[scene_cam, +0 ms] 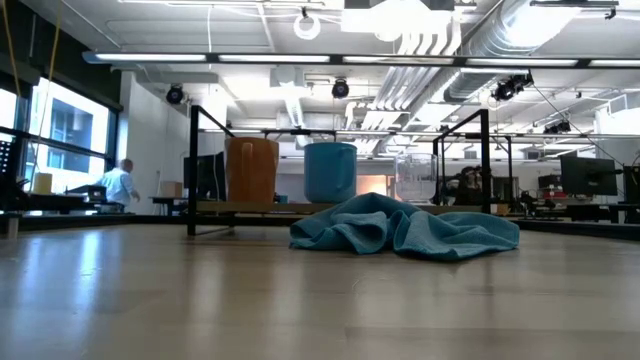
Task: Stack small to large cups/mugs on shelf
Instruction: Return to Home Position
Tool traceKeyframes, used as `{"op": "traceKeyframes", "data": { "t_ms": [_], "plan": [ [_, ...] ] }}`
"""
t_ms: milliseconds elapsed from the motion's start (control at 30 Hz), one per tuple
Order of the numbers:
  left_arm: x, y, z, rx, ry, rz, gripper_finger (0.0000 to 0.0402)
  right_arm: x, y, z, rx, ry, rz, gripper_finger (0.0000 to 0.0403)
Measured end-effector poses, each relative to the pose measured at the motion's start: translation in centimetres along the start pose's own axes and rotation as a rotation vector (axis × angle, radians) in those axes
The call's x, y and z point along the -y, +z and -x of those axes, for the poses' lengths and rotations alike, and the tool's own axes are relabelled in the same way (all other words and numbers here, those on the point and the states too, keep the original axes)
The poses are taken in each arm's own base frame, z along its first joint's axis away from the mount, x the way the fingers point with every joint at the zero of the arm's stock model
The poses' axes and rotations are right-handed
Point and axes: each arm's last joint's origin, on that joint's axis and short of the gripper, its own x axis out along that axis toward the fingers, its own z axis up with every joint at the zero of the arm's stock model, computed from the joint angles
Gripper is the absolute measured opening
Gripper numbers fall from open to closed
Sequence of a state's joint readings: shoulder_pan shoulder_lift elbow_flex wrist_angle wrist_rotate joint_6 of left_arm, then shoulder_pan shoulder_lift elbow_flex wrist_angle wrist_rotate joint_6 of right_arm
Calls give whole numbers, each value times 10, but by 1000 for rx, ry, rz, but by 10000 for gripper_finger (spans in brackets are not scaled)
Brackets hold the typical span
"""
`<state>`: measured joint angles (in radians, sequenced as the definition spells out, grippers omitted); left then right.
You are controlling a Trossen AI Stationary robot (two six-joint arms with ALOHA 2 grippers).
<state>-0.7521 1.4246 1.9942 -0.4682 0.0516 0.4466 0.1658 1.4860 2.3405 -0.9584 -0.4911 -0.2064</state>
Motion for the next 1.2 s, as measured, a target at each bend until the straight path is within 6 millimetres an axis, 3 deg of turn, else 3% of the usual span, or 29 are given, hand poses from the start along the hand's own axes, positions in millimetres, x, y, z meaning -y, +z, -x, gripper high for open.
{"op": "traceKeyframes", "data": {
  "t_ms": [367,567,933,1200],
  "plan": [
    [-5,12,5,118,13,277,154,-3,13,-2,116,13,38,135],
    [-16,4,19,41,-28,411,154,-10,14,5,125,100,54,135],
    [-35,-17,31,-59,-172,454,154,-25,7,2,52,192,55,135],
    [-36,-20,42,-86,-247,390,154,-30,8,0,57,210,86,135]
  ]
}}
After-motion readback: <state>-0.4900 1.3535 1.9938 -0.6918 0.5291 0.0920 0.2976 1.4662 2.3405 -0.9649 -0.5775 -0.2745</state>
